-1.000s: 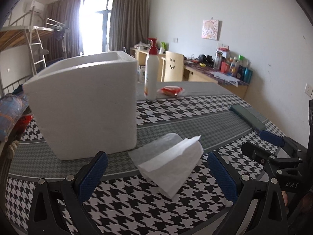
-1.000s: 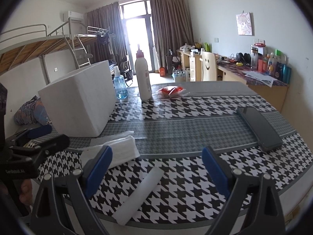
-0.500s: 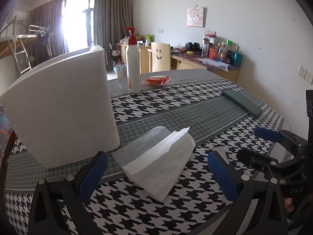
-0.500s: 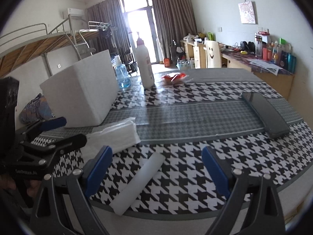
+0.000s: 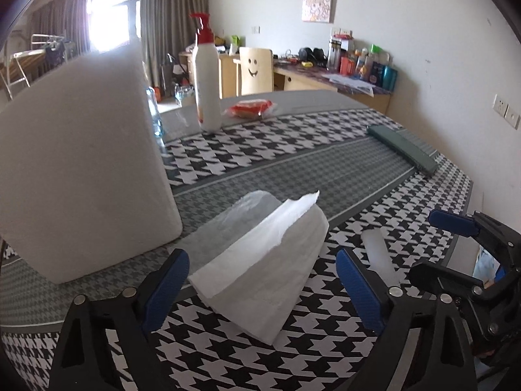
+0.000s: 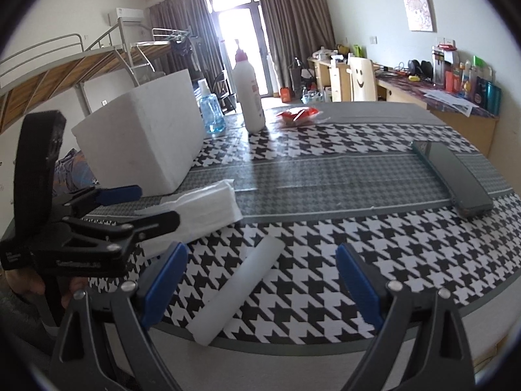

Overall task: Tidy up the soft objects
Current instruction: 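Close left gripper on tissue sheet while right gripper descends over foam roller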

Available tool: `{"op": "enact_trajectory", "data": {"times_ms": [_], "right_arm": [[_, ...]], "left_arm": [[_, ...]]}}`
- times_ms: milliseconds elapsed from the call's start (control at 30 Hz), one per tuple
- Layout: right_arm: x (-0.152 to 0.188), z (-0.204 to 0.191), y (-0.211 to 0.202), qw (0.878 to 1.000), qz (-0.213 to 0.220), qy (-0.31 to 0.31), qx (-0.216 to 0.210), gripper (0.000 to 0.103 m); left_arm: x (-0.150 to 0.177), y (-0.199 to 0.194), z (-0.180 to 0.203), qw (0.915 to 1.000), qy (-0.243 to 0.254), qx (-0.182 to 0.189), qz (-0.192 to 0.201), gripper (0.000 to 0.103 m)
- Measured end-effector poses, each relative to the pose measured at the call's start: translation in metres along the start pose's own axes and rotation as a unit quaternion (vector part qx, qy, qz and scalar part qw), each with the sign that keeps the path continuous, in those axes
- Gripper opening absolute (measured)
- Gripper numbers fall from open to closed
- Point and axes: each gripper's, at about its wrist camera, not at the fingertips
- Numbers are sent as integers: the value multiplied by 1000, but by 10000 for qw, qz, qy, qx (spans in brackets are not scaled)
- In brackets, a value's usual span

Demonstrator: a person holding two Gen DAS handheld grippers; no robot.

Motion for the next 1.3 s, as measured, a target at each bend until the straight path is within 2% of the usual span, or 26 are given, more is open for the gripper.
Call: {"op": "enact_trajectory", "data": {"times_ms": [67, 367, 567, 867, 967, 1033, 1100, 1167, 1300], "right_arm": [[1, -1, 1, 10000, -40, 16, -54, 95], [4, -4, 3, 9998, -138, -19, -124, 95], [5, -3, 5, 9997, -180, 11, -150, 95], [6, -6, 9, 9995, -272, -19, -169, 95], [7, -9, 8, 9994, -310, -57, -160, 95], [7, -11, 7, 9994, -328, -66, -130, 95], [8, -13, 6, 9993, -365, -78, -22, 95], [9, -17, 7, 9990, -417, -121, 130, 95], [8, -23, 5, 9988, -408, -142, 232, 95]], "left_arm": [[0, 4, -1, 10000, 19, -45, -71, 91], [0, 21, -7, 9993, -36, 0, -372, 75], [3, 27, -6, 9985, 11, -16, -556, 61], [3, 28, -7, 9979, 9, -267, -587, 46], [3, 26, -9, 9976, -83, -369, -580, 31], [4, 25, -10, 9976, -128, -399, -544, 15], [6, 23, -10, 9978, -161, -384, -513, 8], [7, 20, -10, 9985, -197, -153, -490, 7], [8, 7, -7, 9992, -217, -185, -278, 7]]}}
Point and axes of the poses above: each gripper's, at about its wrist camera, not at the fingertips, and y roughly the way its jaws point, z to its right, x to its underside, and after that the axes turned 13 degrees about x, right-handed
